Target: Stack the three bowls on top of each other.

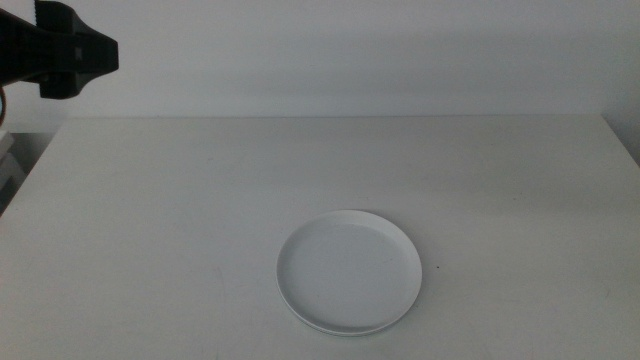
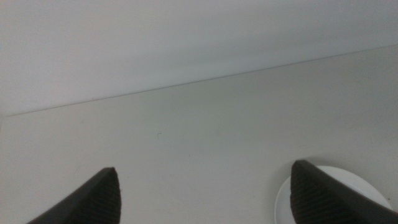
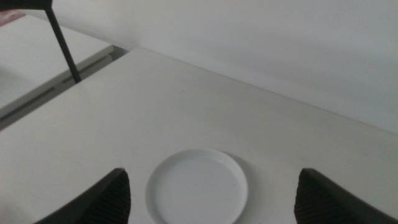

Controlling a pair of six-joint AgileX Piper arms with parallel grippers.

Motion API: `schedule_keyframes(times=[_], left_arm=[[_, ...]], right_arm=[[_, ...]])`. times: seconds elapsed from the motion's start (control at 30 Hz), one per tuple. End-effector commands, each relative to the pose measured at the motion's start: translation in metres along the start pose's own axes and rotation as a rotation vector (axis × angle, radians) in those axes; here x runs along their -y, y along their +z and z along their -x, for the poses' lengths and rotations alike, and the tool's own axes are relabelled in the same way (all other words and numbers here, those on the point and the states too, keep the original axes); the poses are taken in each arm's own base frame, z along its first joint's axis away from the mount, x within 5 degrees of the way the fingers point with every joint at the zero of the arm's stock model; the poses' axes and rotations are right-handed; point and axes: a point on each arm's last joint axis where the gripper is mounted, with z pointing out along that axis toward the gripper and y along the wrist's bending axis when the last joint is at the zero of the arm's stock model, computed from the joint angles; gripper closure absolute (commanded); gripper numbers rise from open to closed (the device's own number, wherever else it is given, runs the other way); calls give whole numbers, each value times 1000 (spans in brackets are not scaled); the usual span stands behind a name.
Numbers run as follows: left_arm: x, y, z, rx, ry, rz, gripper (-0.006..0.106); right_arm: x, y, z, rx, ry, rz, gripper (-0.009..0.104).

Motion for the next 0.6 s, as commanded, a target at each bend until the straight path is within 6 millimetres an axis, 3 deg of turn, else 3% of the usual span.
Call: schedule_keyframes(times=[0.0,0.13,0.27,0.57], left_arm=[[0,-10,12,105,-17,3,10],[0,-25,-1,153,11,30,10],[0,-53,-30,283,17,54,10],[-5,-93,-124,395,-12,194,10]], right_arm=[[2,-3,12,95,-32,-32,13],[9,1,6,131,-67,-97,13],[21,2,-15,189,-47,-206,13],[41,-2,-104,215,-11,-503,13]])
